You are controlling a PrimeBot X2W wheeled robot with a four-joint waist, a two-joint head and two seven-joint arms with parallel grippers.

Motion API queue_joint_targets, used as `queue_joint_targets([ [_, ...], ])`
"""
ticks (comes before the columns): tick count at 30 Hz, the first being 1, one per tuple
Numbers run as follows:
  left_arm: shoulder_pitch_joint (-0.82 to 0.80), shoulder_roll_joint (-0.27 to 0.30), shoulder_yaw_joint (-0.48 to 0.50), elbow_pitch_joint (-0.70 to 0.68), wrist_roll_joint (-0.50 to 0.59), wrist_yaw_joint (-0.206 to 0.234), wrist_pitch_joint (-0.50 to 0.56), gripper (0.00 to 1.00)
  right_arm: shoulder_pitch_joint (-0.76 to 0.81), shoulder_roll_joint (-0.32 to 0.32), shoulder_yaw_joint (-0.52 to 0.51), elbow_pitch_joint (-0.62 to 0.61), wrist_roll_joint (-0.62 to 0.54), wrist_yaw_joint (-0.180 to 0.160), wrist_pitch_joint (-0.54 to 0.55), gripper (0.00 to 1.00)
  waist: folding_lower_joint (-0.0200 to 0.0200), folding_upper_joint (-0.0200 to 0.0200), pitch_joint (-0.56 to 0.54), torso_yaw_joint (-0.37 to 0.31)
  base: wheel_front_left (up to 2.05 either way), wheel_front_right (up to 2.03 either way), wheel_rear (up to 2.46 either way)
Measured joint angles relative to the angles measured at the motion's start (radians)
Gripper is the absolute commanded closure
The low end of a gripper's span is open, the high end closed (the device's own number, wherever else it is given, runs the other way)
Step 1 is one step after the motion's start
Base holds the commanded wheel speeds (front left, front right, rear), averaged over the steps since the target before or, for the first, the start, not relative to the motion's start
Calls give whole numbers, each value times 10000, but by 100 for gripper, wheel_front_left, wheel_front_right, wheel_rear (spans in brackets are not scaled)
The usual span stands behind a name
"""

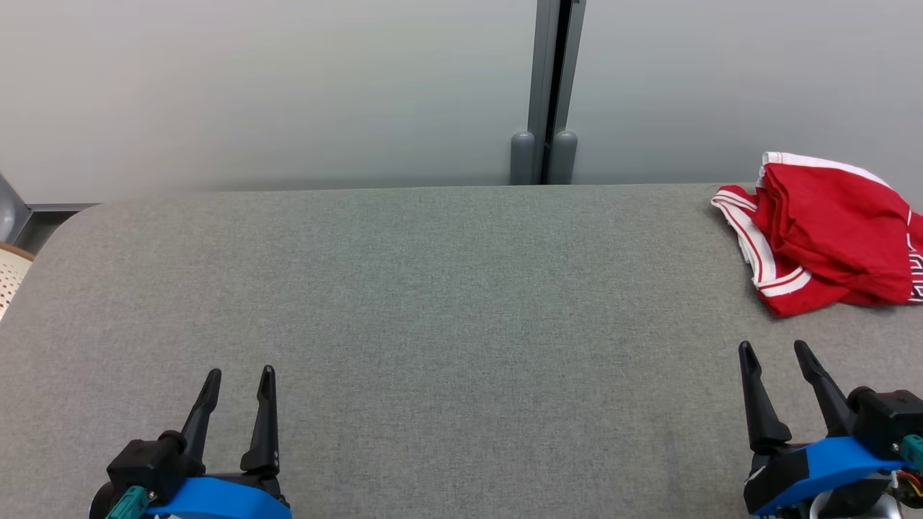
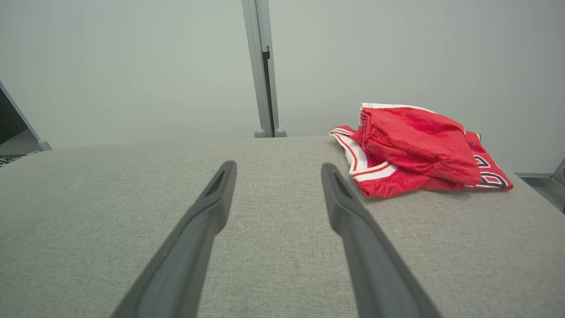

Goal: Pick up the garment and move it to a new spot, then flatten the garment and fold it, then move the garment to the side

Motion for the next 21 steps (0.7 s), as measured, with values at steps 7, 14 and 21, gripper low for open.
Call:
queue_joint_targets([
  [7, -2, -15, 84, -35, 12, -58, 0, 0, -4, 6, 102, 81, 245, 0, -104, 0, 1, 0, 30, -119, 0, 0, 0],
  [14, -2, -15, 113, -35, -2, -88, 0, 0, -1, 8, 176, 222, 311, 0, -188, 0, 1, 0, 92, -199, 0, 0, 0],
  [21, 97, -117, 65, 224, -33, -150, 38, 100, 50, 29, 221, 539, 328, 0, -188, 100, 1, 0, 117, -198, 0, 0, 0],
])
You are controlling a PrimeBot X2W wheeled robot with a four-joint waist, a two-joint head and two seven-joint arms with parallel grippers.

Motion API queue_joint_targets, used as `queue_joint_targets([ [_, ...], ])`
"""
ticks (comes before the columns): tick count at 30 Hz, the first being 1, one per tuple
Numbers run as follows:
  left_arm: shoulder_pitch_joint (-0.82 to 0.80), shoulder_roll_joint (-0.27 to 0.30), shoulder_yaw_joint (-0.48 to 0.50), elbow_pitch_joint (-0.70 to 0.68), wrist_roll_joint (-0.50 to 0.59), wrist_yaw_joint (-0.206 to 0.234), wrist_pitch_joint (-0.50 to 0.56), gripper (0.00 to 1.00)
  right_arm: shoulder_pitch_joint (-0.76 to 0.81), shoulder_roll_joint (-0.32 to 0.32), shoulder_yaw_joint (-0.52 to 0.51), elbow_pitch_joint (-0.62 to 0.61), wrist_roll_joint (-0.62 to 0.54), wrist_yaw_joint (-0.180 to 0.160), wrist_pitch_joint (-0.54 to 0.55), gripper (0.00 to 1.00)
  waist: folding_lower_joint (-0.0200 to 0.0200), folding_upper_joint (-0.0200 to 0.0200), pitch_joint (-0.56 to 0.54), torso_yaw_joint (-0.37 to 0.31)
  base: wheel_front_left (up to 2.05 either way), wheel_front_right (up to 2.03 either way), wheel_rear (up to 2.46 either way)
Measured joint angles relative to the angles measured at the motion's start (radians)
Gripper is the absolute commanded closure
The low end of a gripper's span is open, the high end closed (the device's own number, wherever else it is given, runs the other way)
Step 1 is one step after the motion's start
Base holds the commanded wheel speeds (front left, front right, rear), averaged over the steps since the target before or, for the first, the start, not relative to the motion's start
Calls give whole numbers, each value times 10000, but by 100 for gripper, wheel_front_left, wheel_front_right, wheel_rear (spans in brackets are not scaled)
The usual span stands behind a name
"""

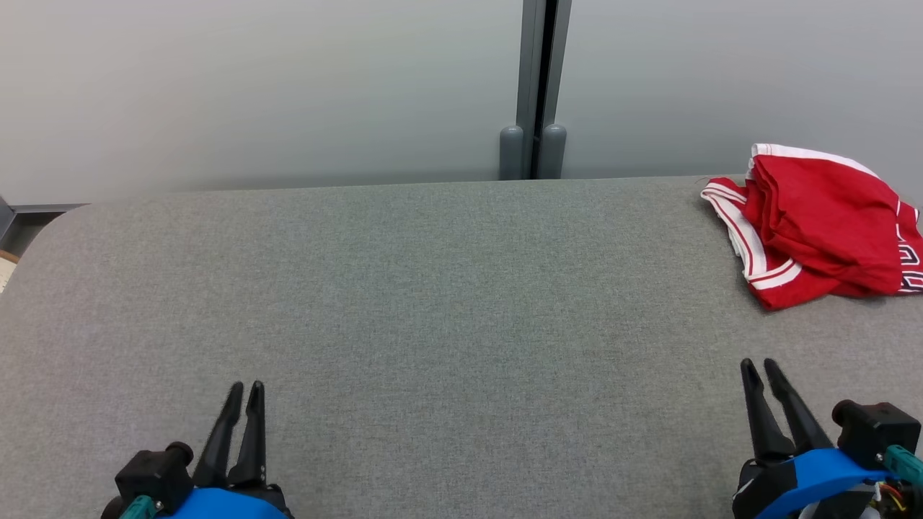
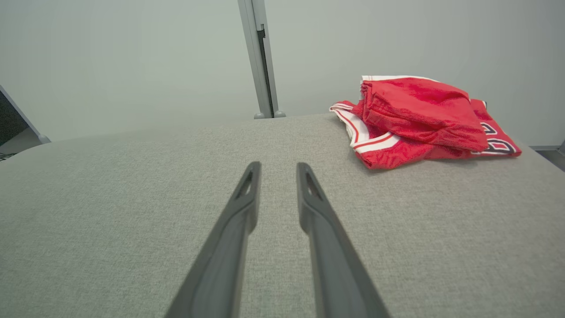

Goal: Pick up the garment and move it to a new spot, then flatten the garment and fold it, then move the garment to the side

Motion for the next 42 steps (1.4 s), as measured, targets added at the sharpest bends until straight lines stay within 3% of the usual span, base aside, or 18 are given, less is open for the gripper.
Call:
queue_joint_targets([
  [5, 260, -213, -36, 326, -182, 0, 102, 100, 66, 46, -10, 439, 173, 0, 82, 100, 0, 0, -2, -1, 0, 0, 0],
  [42, -127, -805, 1254, -6, -5127, -119, 1647, 100, -256, 46, -65, 809, 6255, -2, 663, 100, 0, 0, -70, -14, 0, 0, 0],
])
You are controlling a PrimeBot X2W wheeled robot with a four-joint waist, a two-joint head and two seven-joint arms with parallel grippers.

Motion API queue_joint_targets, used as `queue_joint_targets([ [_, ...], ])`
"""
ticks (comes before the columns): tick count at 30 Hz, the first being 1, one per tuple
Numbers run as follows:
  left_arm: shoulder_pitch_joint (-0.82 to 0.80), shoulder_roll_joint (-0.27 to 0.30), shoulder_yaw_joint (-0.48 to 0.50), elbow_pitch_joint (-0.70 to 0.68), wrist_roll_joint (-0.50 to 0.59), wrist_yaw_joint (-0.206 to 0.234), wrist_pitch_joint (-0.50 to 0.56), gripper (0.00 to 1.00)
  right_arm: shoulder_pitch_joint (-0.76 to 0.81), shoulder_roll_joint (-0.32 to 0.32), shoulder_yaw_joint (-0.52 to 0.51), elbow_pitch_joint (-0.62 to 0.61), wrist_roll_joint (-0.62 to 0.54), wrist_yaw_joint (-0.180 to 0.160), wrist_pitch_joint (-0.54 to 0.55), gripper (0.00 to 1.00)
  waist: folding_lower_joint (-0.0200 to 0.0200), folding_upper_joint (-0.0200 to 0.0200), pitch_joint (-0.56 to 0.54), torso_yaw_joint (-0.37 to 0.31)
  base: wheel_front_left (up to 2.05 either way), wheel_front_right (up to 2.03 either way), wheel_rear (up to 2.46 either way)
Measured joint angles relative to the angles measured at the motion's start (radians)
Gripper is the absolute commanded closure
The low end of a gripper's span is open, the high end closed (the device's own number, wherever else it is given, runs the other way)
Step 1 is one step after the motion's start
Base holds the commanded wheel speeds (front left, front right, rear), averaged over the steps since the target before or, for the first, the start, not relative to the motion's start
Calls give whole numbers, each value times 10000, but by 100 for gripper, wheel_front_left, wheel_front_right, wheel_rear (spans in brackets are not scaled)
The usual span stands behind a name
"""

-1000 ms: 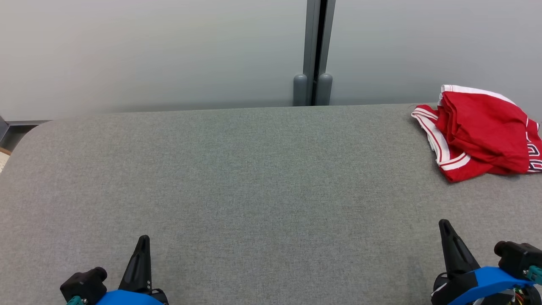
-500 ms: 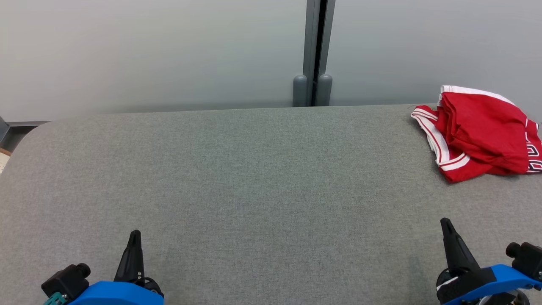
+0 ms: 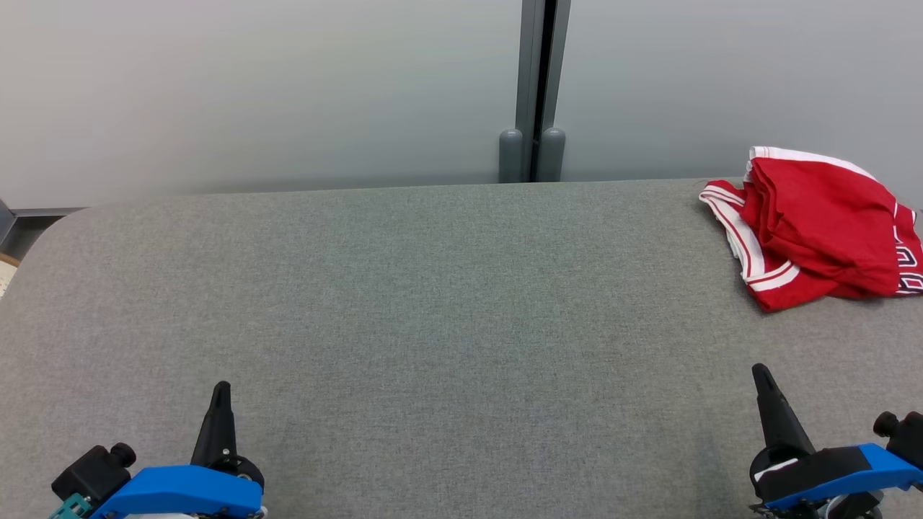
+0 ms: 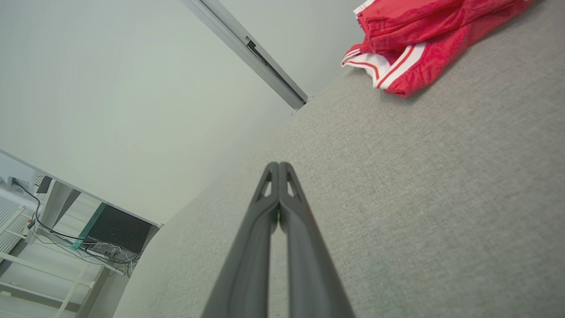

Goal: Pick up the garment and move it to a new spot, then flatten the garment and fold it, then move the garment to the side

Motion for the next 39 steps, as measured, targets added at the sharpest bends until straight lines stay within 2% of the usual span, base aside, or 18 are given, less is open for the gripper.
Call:
queue_joint_targets([
  [39, -418, -437, 940, -282, -3519, -100, 1112, 100, -474, -8, -48, 276, 4326, -2, 441, 100, 0, 0, -70, -13, 0, 0, 0],
])
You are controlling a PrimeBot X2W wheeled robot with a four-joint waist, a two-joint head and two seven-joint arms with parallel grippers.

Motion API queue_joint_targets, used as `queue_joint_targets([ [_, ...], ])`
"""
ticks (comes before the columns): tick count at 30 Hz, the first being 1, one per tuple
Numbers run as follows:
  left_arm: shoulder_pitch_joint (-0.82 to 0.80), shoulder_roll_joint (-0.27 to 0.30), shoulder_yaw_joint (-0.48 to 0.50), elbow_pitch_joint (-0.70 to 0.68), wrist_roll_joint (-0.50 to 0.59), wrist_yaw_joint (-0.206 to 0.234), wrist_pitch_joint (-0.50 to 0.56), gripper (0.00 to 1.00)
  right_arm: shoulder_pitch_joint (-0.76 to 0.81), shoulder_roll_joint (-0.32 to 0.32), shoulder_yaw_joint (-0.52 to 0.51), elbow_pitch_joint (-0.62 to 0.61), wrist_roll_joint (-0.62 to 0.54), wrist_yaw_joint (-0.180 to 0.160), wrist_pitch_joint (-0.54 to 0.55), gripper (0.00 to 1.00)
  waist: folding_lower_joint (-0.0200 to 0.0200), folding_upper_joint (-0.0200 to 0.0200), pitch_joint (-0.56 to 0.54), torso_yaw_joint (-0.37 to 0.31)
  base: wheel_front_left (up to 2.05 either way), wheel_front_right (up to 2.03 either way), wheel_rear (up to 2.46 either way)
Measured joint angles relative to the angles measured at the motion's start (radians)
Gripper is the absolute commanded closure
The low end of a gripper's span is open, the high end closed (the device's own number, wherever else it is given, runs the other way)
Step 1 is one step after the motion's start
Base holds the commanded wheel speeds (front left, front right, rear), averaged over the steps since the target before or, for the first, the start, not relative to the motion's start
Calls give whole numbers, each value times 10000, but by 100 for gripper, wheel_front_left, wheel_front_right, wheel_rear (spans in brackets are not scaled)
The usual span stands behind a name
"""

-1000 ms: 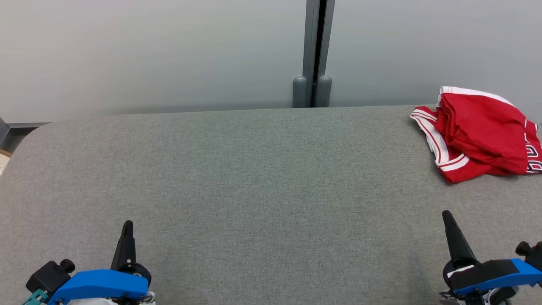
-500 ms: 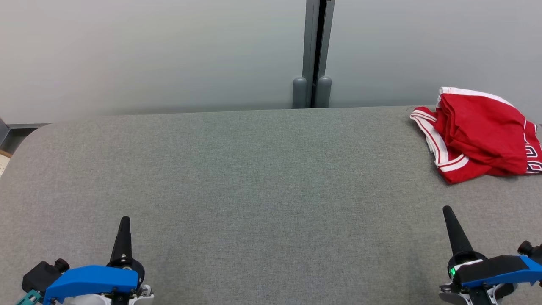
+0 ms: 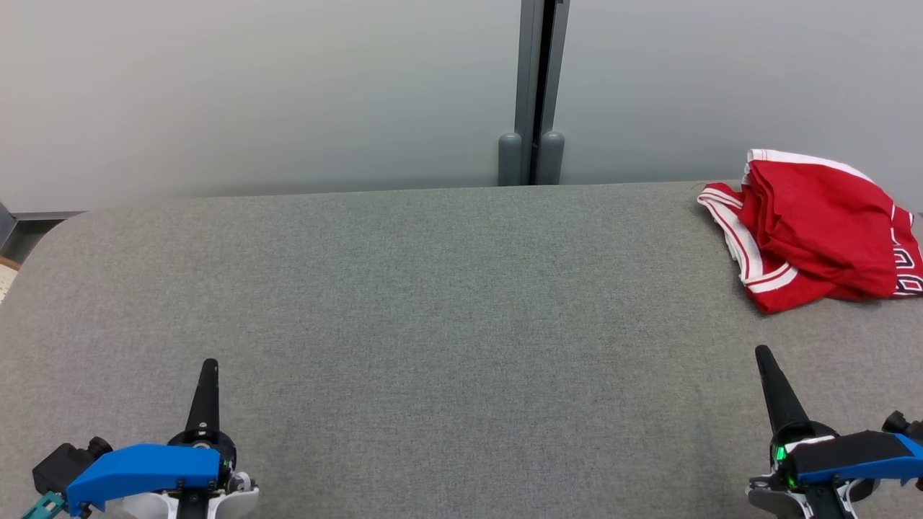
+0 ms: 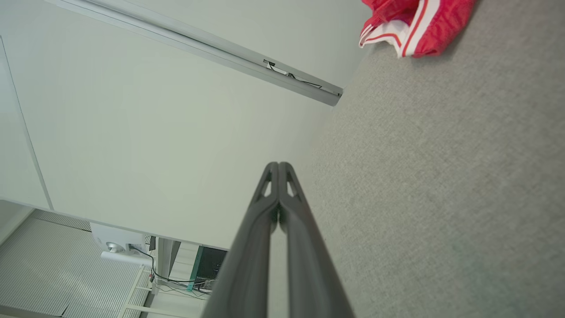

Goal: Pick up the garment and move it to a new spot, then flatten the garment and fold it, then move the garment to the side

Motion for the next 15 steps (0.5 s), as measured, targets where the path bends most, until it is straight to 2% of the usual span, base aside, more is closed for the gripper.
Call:
queue_joint_targets([
  [15, -132, -127, 286, -86, -1049, -44, 337, 100, -126, -4, -19, 84, 1302, 0, 128, 100, 0, 0, -27, -5, 0, 0, 0],
])
